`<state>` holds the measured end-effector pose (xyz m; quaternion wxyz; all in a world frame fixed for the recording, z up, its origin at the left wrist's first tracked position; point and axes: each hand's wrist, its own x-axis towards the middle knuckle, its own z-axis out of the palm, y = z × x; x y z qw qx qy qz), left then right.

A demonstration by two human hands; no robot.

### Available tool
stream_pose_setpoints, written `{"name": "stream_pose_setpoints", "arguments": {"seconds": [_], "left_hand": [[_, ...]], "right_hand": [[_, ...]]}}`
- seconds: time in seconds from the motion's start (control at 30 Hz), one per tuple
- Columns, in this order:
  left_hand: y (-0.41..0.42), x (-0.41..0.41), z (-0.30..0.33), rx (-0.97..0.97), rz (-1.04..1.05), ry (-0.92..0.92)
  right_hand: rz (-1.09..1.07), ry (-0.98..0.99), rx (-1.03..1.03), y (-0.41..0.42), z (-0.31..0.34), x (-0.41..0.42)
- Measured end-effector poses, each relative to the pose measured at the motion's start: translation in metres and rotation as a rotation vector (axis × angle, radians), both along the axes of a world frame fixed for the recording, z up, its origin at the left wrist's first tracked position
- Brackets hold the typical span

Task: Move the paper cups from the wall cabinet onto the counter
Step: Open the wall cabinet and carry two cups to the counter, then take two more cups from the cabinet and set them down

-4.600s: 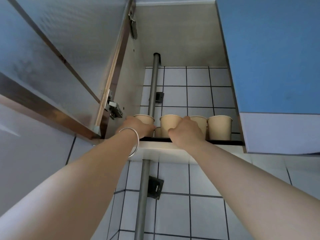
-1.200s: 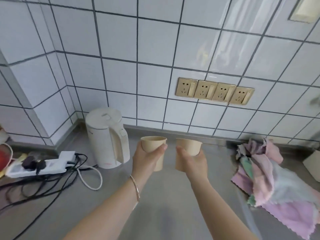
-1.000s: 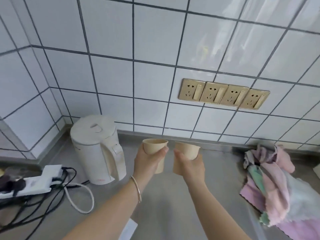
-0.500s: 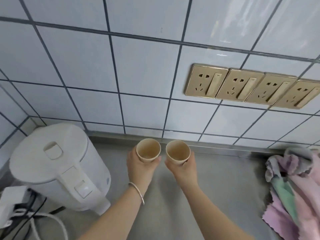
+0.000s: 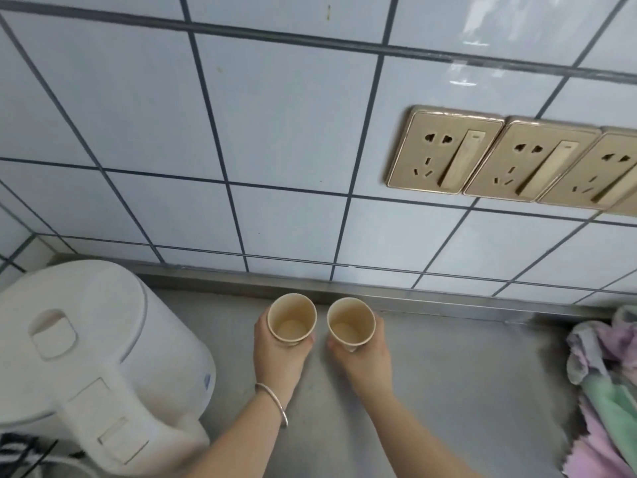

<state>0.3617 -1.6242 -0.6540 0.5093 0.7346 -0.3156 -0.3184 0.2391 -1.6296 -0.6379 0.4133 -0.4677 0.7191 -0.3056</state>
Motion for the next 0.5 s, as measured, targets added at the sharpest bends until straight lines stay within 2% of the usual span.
{"name": "stream_pose_setpoints", "arguments": {"seconds": [0.27, 0.4, 0.5], "left_hand": [[0.016, 0.004, 0.002, 0.136, -0.09, -0.021], [0.042, -0.009, 0.015, 0.271, 0.086, 0.003], [0.057, -0.026, 0.027, 0.277, 0.081, 0.053]], "right_hand": [[-0.009, 0.134, 0.073, 0.01, -0.006, -0.003], [-0.073, 0.113, 0.156, 0.027, -0.004, -0.014], [-0.143, 0.076, 0.165, 0.046, 0.003, -0.026]]}}
